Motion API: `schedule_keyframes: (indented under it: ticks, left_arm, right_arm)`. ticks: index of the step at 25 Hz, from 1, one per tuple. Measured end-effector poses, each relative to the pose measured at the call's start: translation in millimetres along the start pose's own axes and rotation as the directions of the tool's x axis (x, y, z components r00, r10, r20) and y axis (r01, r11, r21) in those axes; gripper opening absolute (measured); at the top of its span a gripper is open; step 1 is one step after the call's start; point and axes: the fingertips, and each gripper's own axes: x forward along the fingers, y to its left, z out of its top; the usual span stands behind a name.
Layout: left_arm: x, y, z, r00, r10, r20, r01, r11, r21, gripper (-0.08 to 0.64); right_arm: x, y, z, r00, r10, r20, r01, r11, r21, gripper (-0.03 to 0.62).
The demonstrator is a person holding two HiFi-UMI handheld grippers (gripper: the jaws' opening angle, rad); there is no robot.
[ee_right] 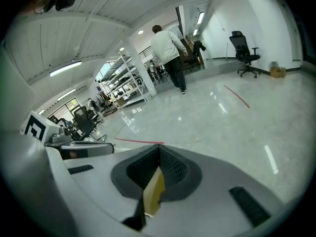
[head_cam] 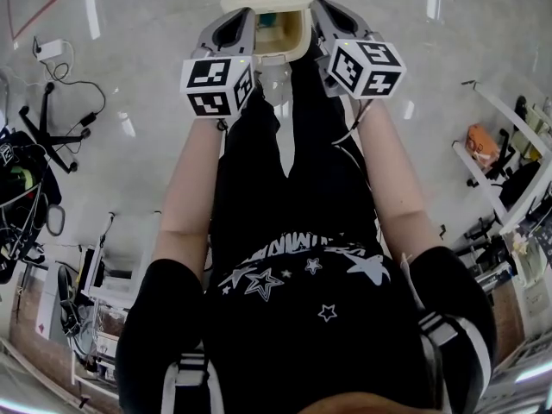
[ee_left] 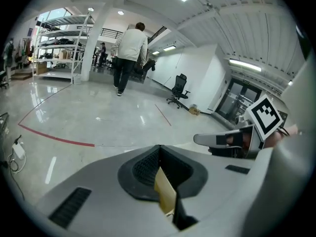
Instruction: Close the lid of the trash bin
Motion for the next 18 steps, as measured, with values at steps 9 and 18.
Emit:
schedule_keyframes:
  ticks: [9, 18]
  left_arm:
    - [-8.5, -3.8, -19.9, 0.997, -0.071, 0.014, 0.071, 0.997, 0.006, 0.011]
    - [-15.6, -14.0, -58.5, 0.992, -0.108, -0.071, 0.108, 0.994, 0.005, 0.011]
  right_arm:
    - [0.3, 0.6, -1.4, 0.998, -0.036, 0.046, 0.037, 0.999, -0.012, 0.002]
    - [6.9, 10.9, -53.7, 0.992, -0.005, -0.124, 0.005, 1.0, -0.006, 0.002]
